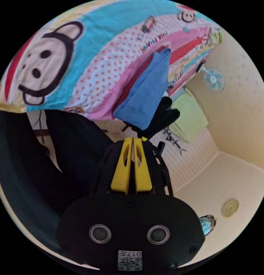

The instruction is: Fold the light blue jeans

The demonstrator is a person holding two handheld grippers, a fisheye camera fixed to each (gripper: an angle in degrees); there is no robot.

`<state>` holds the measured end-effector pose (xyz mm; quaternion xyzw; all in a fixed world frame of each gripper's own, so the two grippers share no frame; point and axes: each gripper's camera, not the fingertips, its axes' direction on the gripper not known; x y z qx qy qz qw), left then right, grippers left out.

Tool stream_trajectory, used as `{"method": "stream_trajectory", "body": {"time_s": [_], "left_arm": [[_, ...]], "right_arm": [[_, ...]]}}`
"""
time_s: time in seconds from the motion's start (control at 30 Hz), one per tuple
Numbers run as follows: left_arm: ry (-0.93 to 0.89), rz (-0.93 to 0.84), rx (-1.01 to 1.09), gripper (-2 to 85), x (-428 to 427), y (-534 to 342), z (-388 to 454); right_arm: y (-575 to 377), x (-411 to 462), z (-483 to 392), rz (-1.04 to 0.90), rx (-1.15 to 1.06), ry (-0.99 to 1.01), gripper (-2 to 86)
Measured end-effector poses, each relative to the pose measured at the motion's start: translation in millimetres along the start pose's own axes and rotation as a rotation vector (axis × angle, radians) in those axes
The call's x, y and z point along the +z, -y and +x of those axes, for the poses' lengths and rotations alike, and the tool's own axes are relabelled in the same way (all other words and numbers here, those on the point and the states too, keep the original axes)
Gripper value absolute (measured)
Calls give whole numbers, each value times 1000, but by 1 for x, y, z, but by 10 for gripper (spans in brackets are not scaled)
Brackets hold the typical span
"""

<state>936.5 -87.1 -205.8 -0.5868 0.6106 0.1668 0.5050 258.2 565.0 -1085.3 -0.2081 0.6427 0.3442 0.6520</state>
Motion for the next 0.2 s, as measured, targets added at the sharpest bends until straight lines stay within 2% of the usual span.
{"method": "stream_trajectory", "body": {"time_s": [0.1, 0.2], "left_arm": [[-71, 288, -156, -5, -114, -27, -56], [-48, 576, -275, -8, -208, -96, -98]], "right_arm": [[-1, 28, -22, -36, -73, -123, 8], [5, 56, -76, -76, -194, -425, 5]]}}
